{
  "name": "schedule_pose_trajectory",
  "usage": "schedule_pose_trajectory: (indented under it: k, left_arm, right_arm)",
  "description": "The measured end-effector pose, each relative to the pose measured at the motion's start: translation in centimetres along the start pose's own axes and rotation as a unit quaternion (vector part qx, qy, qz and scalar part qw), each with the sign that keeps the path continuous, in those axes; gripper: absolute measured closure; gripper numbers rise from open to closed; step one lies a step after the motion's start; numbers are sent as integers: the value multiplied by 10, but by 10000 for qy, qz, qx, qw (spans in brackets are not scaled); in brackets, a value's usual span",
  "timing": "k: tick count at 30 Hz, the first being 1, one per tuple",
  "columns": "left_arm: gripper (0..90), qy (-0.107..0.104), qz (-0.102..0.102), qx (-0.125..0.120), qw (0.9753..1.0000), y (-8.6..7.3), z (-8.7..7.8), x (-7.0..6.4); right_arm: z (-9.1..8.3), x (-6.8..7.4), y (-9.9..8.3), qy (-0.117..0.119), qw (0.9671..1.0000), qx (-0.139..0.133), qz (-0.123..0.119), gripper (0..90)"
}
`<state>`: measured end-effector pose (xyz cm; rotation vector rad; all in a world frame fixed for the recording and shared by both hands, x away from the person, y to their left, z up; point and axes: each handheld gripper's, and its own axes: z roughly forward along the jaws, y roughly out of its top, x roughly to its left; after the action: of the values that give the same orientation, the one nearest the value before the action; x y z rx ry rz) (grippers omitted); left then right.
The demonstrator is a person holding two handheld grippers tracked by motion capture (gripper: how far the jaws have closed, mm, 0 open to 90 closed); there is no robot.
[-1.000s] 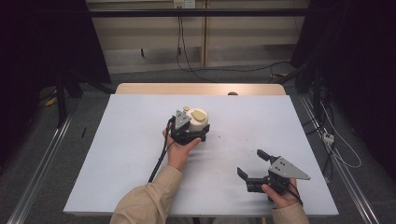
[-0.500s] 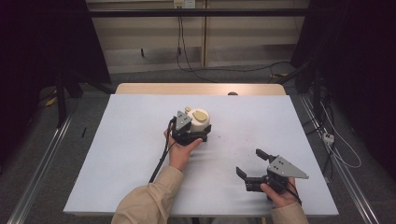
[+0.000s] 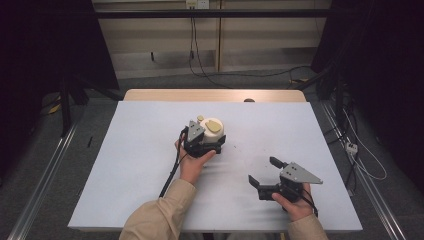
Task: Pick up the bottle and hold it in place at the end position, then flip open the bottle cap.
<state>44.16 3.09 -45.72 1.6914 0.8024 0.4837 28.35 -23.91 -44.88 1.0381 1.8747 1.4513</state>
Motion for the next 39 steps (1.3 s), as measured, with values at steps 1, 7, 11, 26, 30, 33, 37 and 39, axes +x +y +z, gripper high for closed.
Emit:
schedule_pose_trajectory:
  k: [1, 7, 11, 26, 30, 33, 37, 39]
  left_arm:
    - [64, -6, -4, -20, 10000, 0, 0, 0]
    - [64, 1, 15, -51, 10000, -1, 0, 0]
    - [64, 7, 34, -51, 10000, -1, -1, 0]
    - [63, 5, 41, -46, 10000, -2, 0, 0]
    - [63, 0, 42, -45, 10000, -2, 0, 0]
    - [63, 2, 39, -43, 10000, -2, 0, 0]
    - [63, 0, 36, -39, 10000, -2, 0, 0]
    - [63, 4, 58, -23, 10000, -2, -1, 0]
  right_arm:
    - [2, 1, 1, 18, 10000, 17, -1, 29]
    - [15, 6, 6, 183, 9997, 166, -29, 41]
    - [23, 5, 13, 201, 9996, 185, 11, 47]
    - [51, 1, 38, 171, 9974, 334, 618, 127]
    - [57, 2, 43, 210, 9977, 322, 567, 239]
    - [62, 2, 46, 373, 9965, 411, 619, 315]
    - [67, 1, 48, 385, 9962, 420, 653, 380]
    - [69, 0, 49, 394, 9963, 421, 637, 418]
